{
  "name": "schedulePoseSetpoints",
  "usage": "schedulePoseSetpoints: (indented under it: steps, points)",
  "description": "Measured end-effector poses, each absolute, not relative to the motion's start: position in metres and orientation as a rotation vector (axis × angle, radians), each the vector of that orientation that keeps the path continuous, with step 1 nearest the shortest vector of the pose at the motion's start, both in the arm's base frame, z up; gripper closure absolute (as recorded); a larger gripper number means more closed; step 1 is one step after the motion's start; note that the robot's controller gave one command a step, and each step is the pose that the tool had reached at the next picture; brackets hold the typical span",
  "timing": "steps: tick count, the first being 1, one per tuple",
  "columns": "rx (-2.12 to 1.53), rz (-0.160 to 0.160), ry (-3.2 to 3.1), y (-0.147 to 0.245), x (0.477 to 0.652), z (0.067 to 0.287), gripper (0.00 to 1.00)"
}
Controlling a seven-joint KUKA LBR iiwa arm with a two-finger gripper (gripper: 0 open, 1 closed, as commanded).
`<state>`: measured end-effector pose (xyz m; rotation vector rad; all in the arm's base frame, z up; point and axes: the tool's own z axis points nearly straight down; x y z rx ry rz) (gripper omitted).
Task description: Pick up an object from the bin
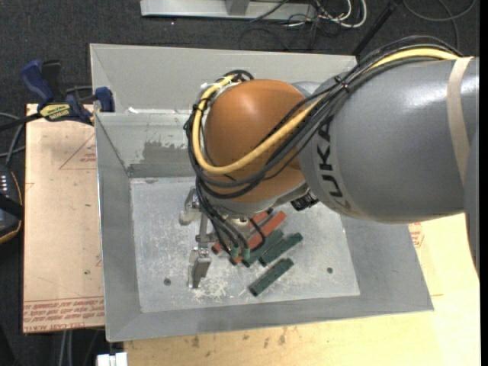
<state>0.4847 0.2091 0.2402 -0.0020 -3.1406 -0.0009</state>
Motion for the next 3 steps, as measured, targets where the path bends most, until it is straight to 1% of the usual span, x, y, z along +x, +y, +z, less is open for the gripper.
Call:
schedulePoseSetpoints:
  steps: [1,2,3]
  points:
    - [-0.002,-0.001,-3.141,0.209,0.485,0.24,0.0]
    - [0.082,-0.005,-3.148,0.213,0.5,0.194,0.0]
    - [0.071,-0.004,-3.144,0.223,0.504,0.117,0.0]
